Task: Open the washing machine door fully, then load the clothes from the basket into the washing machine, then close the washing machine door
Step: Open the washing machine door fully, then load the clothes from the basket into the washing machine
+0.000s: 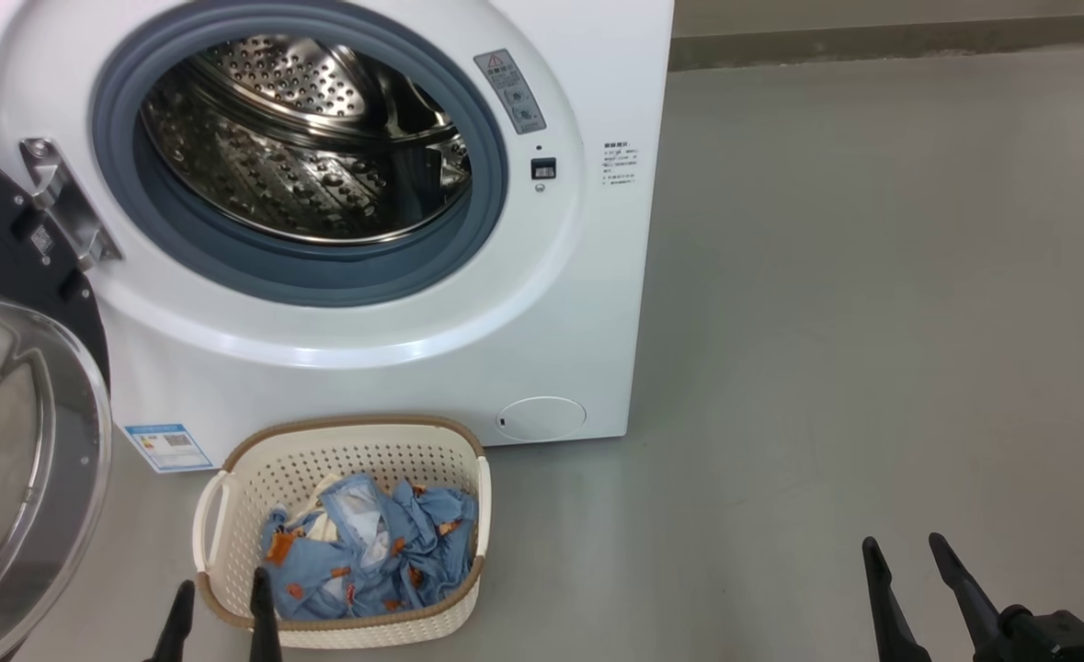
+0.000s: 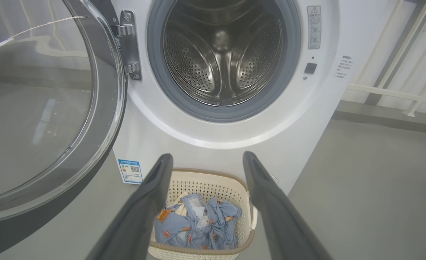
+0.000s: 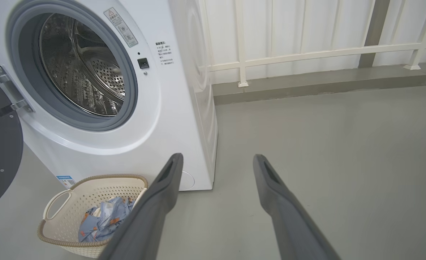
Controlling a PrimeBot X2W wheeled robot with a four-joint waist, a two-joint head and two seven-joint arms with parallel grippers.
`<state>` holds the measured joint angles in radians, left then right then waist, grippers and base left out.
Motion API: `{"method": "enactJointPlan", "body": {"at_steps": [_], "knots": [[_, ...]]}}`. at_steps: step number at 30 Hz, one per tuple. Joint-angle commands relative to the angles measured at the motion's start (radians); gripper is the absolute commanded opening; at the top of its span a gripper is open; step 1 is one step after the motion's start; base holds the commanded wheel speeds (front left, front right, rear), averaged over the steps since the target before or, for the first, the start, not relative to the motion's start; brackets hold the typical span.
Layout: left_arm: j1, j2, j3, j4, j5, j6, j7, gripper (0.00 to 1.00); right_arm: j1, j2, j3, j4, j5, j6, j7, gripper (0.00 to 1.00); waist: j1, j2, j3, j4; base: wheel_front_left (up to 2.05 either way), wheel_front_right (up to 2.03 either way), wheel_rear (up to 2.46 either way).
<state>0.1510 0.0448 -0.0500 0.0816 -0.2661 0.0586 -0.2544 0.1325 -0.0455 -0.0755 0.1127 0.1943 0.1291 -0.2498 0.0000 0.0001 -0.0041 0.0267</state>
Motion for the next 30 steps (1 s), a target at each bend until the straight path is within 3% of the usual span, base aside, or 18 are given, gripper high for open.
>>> {"method": "enactJointPlan", "body": {"at_steps": [1,30], "knots": [[-0.009,0.006,0.037,-0.03,0.009,0.006,-0.007,1.0,-0.013,-0.007,0.025,-0.021,0.002,0.002,-0.012,1.0,0.0,-0.0001,-0.003,0.002,0.0,0.0,0.0],[0.001,0.005,0.091,-0.007,0.044,-0.005,-0.007,1.0,-0.006,-0.005,0.025,-0.019,0.003,0.002,-0.012,1.0,0.0,-0.0001,-0.009,0.011,0.06,-0.06,0.0]]}}
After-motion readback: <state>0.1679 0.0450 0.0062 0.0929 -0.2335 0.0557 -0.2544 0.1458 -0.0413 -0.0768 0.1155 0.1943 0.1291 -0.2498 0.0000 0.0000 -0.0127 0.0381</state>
